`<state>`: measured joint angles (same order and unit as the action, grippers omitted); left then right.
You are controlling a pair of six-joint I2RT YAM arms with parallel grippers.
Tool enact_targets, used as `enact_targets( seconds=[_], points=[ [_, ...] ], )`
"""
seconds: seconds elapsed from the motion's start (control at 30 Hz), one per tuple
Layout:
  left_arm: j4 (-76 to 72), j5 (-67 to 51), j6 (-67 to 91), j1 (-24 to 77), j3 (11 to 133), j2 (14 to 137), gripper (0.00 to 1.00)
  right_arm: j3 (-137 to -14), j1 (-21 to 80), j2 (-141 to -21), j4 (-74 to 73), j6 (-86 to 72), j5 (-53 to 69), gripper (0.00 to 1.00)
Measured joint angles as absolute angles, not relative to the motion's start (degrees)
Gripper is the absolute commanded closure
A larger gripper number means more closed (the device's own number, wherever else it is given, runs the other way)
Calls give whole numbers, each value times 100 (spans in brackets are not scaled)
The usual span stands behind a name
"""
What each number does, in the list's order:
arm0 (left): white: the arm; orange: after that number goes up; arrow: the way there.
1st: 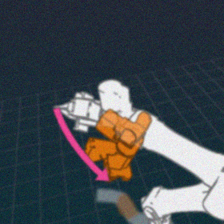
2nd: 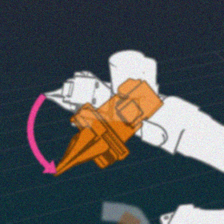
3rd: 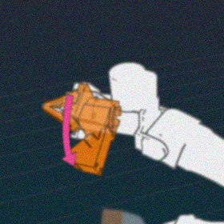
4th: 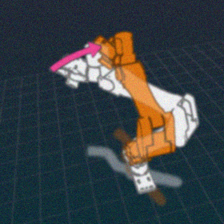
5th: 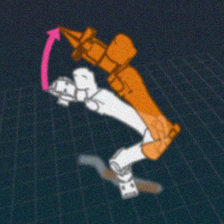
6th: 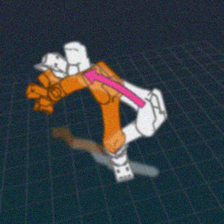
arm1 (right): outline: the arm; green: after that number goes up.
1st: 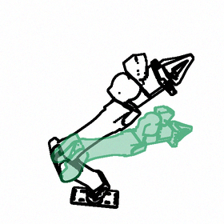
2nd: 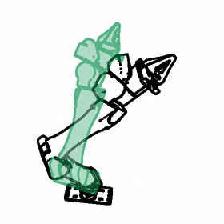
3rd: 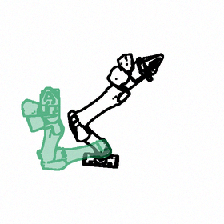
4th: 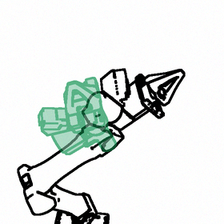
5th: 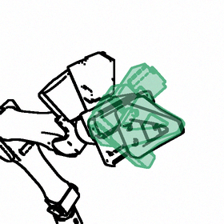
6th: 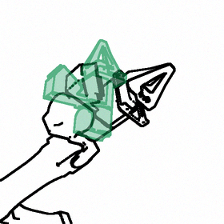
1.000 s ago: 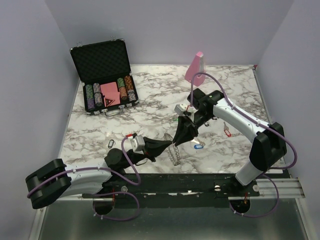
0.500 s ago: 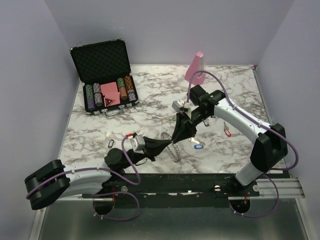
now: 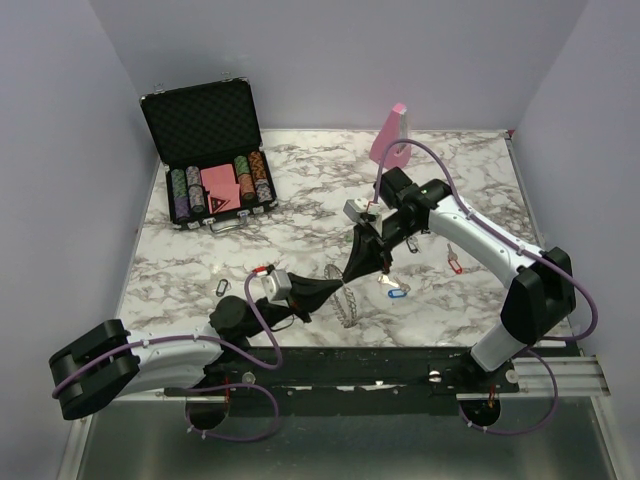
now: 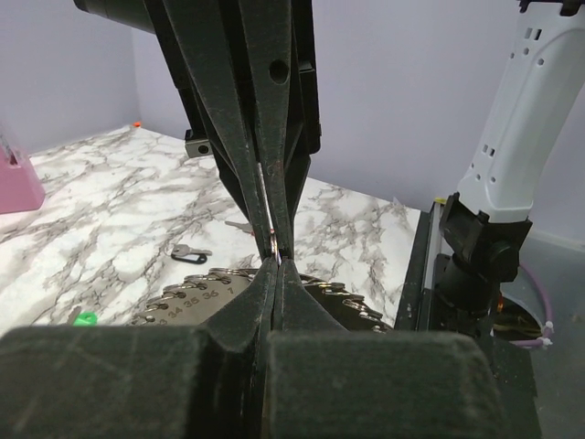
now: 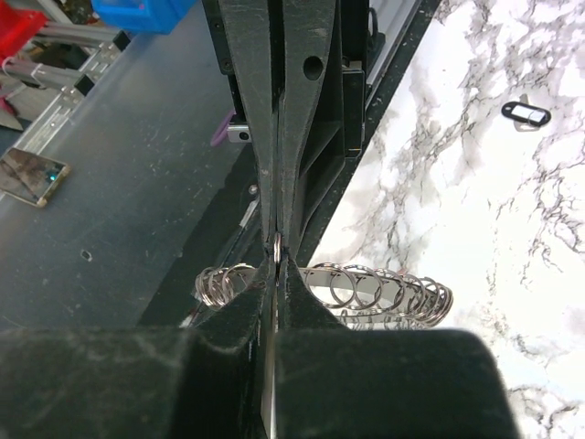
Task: Put the keys on the keyring
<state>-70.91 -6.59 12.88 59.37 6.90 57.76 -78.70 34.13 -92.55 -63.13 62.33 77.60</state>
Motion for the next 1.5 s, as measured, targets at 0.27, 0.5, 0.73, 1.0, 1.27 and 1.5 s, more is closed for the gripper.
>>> enact_targets(
  seconds=[0.27, 0.5, 0.73, 1.0, 1.27, 1.5],
  points=[
    [-7065, -602, 1297, 5937, 690, 5756, 66, -7870, 3413, -9190, -6187, 6082, 7603, 99],
    [-6239, -364, 1299, 5935, 576, 4530, 34, -8162, 3444, -9170, -6333, 5865, 6615, 99],
    [-3774, -266, 851, 5935, 1076, 3094, 30, -8722, 3452, -9170, -6746, 5916, 5763, 99],
    [-2456, -316, 445, 5935, 1986, 3900, 24, -9115, 3629, -9238, -7070, 5894, 4969, 99],
    [-2491, -353, 244, 5931, 2349, 4886, 22, -9214, 3684, -9251, -7231, 5850, 4707, 99],
    [-2705, -355, 126, 5931, 2512, 5249, 44, -9214, 3719, -9262, -7303, 5852, 4678, 99]
  ],
)
